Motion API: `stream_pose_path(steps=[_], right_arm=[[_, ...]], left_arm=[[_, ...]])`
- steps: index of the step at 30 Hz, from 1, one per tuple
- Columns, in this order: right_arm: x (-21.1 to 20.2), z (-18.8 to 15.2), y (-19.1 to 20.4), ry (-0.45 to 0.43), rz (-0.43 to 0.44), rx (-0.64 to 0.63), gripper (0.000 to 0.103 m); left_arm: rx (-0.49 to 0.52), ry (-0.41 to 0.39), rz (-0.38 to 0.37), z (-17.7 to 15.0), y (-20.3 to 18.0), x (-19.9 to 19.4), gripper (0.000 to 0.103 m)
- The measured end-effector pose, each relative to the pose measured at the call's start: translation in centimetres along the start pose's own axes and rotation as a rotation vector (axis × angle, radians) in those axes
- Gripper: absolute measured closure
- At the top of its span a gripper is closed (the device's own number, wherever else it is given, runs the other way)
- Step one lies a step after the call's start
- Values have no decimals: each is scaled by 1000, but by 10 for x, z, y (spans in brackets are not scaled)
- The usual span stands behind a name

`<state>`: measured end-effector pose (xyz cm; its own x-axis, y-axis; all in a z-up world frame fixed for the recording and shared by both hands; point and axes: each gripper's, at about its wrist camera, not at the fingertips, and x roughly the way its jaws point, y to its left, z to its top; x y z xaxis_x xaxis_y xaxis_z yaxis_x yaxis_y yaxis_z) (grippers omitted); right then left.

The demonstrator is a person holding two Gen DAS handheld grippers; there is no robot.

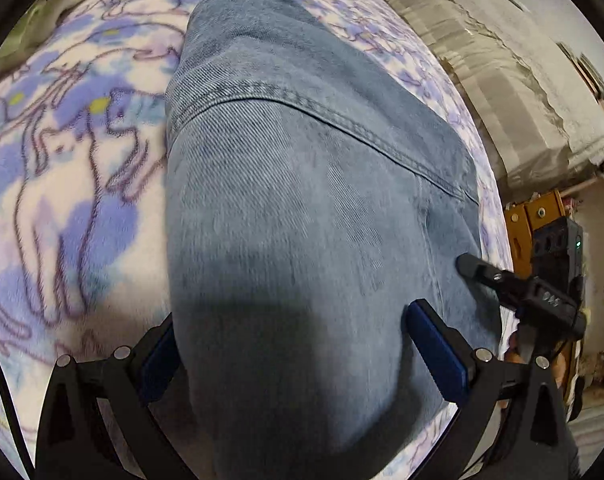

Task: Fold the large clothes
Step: 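Grasp the folded jacket with the left tool while the right tool grips its other edge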

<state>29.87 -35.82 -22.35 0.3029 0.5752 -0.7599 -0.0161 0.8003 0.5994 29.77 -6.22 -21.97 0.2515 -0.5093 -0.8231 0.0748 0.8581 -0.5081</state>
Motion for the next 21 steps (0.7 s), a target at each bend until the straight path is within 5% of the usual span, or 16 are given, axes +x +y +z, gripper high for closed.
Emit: stream_pose_path(steps=[6, 9, 11, 13, 16, 21], right_arm=[[16, 6, 3, 11, -12, 11, 39], [16, 3, 12, 5, -42, -28, 52], [13, 2, 19, 2, -58, -35, 71], [6, 1, 30, -18, -77, -51, 80], [-9, -5, 63, -73, -110, -118, 83], [-31, -21, 115, -136, -165, -214, 85]], left_arm=[[-27, 14, -9, 11, 2, 10, 4], [-6, -5, 38, 10, -3, 10, 16], [8, -34, 65, 7, -9, 4, 27], [33, -60, 88, 5, -17, -3, 44], [71, -98, 145, 2, -33, -18, 59], [120, -143, 203, -7, -53, -53, 65]])
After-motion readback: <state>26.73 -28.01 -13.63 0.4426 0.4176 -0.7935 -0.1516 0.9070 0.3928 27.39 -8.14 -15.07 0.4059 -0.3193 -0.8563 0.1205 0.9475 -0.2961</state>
